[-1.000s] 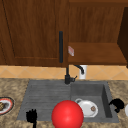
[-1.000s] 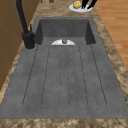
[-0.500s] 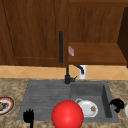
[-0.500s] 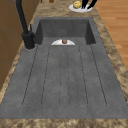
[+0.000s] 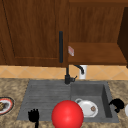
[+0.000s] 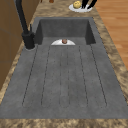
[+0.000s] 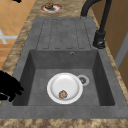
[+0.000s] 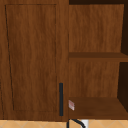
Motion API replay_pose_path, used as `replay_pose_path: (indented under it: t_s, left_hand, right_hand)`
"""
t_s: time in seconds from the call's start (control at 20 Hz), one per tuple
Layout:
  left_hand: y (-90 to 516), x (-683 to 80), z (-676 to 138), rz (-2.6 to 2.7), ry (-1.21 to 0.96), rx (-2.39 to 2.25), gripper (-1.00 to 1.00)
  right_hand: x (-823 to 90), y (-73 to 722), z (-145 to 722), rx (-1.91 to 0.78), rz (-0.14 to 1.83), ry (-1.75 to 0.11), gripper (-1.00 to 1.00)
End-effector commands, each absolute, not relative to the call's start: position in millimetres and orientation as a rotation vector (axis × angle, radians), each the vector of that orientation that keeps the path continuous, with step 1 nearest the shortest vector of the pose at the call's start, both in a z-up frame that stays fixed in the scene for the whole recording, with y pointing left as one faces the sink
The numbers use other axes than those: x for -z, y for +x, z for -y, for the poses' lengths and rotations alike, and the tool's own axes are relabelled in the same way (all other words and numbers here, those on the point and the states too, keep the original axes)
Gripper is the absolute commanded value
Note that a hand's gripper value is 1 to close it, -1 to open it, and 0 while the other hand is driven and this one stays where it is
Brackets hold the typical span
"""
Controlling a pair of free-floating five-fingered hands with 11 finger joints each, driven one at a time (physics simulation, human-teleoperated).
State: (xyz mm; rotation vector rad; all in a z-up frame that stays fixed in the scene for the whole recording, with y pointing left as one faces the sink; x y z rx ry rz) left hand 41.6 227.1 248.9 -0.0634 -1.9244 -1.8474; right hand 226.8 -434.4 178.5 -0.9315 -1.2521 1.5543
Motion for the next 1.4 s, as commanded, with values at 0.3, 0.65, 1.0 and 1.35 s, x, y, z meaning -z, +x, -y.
replay_pose_path:
  t_s: [0.3, 0.65, 1.0, 1.35]
  left_hand:
    - [42.1, -249.0, -225.8, 1.93, -0.052, 1.864, 0.0]
    - [42.5, -248.5, -225.6, 1.941, -0.026, 1.866, 0.0]
    - [42.9, -248.2, -225.5, 1.946, -0.014, 1.865, 0.0]
    - [43.1, -248.1, -225.4, 1.949, -0.008, 1.864, 0.0]
  right_hand:
    - [-177.1, 243.4, 415.2, -1.589, 1.21, -0.934, -1.0]
    - [-164.3, 263.4, 381.6, -1.651, 1.169, -0.925, -1.0]
    - [-141.1, 291.1, 345.9, -1.684, 1.06, -0.891, -1.0]
    - [-117.3, 326.6, 323.4, -1.685, 0.963, -0.74, -1.0]
